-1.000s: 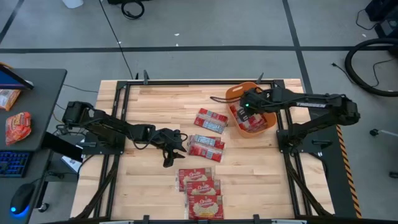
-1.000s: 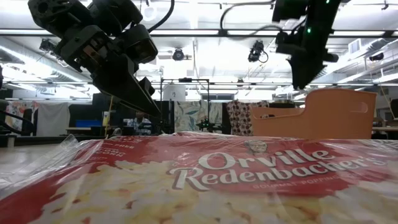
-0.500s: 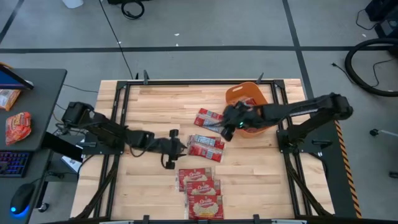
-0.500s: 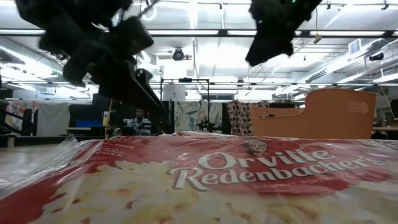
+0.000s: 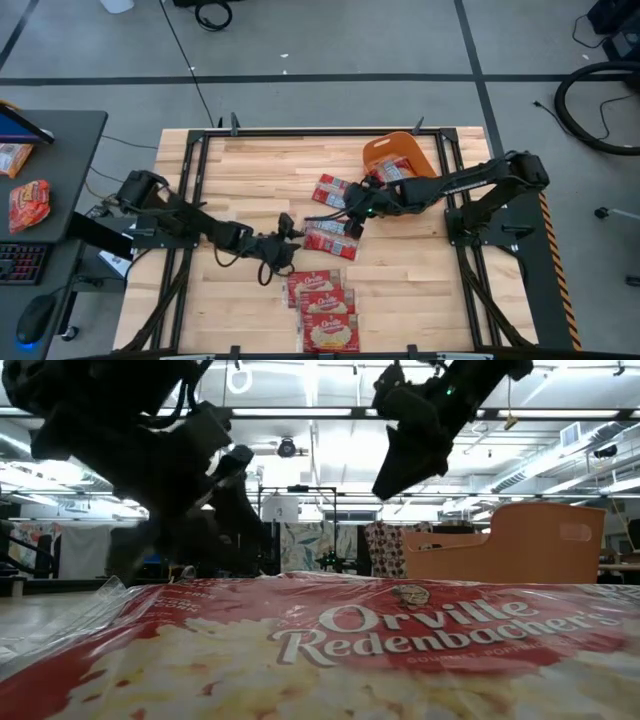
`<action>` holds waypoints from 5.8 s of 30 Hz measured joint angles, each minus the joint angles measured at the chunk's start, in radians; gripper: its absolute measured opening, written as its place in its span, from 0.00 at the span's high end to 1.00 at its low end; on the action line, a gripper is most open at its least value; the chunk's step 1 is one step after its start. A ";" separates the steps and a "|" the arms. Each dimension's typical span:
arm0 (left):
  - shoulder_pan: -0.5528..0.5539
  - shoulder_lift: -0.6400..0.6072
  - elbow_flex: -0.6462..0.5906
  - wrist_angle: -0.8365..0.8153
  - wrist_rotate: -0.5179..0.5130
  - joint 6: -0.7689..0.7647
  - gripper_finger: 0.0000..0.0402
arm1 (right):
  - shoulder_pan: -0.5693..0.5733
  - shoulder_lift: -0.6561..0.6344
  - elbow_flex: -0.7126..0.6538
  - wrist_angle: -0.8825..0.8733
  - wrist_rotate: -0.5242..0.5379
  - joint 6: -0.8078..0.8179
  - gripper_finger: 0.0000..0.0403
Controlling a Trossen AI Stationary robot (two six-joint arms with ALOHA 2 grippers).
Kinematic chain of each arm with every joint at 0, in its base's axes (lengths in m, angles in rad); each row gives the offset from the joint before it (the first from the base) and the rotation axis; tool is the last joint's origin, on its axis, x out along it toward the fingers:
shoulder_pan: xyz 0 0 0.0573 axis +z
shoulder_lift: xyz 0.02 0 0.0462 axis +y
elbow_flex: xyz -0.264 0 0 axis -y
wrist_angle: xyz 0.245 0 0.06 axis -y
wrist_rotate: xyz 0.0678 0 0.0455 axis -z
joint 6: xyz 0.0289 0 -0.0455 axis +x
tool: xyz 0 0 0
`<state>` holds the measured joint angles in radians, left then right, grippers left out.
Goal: Sort popcorn bags into baskets
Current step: Put the red popcorn bag into the orange bin
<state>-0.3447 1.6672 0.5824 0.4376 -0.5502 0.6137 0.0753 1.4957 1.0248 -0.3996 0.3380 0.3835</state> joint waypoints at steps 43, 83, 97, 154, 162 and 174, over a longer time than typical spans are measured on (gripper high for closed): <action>0.056 0.178 0.110 0.203 0.236 0.209 0.50 | 0.043 -0.024 0.001 0.093 -0.010 0.037 0.67; 0.101 0.031 0.309 -0.486 0.784 -0.648 0.67 | 0.125 -0.074 -0.003 0.003 -0.126 0.059 0.67; 0.148 0.140 0.310 -0.398 0.930 -0.783 0.49 | 0.153 -0.074 -0.003 0.036 -0.075 0.049 0.67; 0.139 -0.027 0.468 -0.622 0.268 -0.370 0.94 | 0.162 -0.073 -0.002 0.035 -0.107 0.191 0.58; 0.138 -0.027 0.501 -0.628 0.176 -0.287 0.94 | 0.163 -0.073 -0.002 0.021 -0.100 0.218 0.52; 0.139 -0.033 0.534 -0.656 0.104 -0.264 0.94 | 0.163 -0.073 -0.002 -0.002 -0.104 0.182 0.54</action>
<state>-0.2060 1.6343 1.1160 -0.2188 -0.4460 0.3493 0.2379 1.4227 1.0229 -0.4011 0.2344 0.5654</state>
